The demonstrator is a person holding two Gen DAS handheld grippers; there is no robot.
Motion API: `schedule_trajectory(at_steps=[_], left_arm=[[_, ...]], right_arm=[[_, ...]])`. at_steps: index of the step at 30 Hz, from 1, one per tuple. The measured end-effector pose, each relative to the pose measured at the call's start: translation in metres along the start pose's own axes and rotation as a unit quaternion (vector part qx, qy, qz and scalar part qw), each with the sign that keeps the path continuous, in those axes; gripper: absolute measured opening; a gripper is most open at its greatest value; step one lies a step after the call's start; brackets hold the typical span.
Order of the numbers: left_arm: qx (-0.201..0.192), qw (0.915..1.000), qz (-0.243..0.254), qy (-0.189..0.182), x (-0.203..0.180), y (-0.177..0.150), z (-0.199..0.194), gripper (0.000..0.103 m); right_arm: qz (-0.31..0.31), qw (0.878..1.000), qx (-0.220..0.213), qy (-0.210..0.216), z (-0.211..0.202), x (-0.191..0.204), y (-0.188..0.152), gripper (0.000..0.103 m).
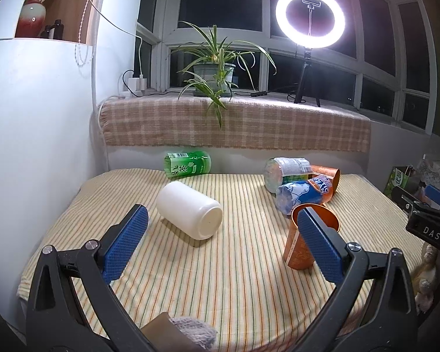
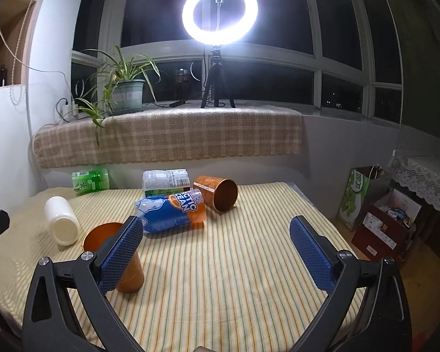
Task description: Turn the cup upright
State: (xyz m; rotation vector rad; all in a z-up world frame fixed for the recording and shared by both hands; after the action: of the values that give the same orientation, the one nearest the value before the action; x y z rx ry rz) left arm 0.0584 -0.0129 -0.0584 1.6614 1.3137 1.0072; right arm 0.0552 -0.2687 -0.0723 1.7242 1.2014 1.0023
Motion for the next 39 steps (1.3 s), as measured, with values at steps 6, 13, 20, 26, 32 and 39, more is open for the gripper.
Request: schedule_trajectory(at_steps=[6, 13, 20, 26, 32, 39], left_arm=[[0.002, 1.0000, 0.000, 0.001, 0.0010, -0.0011, 0.0014, 0.103], [0.000, 1.0000, 0.000, 0.003, 0.0012, -0.0008, 0.0018, 0.103], [0.000, 1.0000, 0.001, 0.003, 0.0013, -0.0007, 0.0029, 0.103], [0.000, 1.0000, 0.001, 0.003, 0.0012, -0.0005, 0.0027, 0.103], [-0.001, 1.0000, 0.004, 0.003, 0.0006, 0.0004, 0.0030, 0.103], [0.000, 1.0000, 0.006, 0.002, -0.0003, 0.0015, 0.0038, 0.103]], right_arm=[[0.000, 1.000, 0.001, 0.001, 0.0001, 0.0011, -0.0001, 0.100], [-0.002, 1.000, 0.002, 0.003, 0.0000, 0.0033, -0.0003, 0.100], [-0.003, 1.000, 0.004, 0.005, 0.0013, 0.0045, -0.0003, 0.100], [-0.002, 1.000, 0.005, 0.004, 0.0025, 0.0048, -0.0004, 0.100], [-0.001, 1.000, 0.006, 0.004, 0.0030, 0.0042, -0.0008, 0.100], [0.002, 1.000, 0.007, 0.004, 0.0033, 0.0032, -0.0019, 0.100]])
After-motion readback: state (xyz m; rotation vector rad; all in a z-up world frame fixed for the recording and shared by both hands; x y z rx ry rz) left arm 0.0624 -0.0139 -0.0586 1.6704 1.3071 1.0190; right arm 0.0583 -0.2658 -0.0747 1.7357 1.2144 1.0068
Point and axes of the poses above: each gripper's, at about its wrist camera, not at the fingertips, and z roughly the way its jaws point, x to its left, y to its top, the point moved 8 cm from there along z, roughly the way its jaws point, and after that the axes turned 10 degrees about z, right-handed, at the moved point
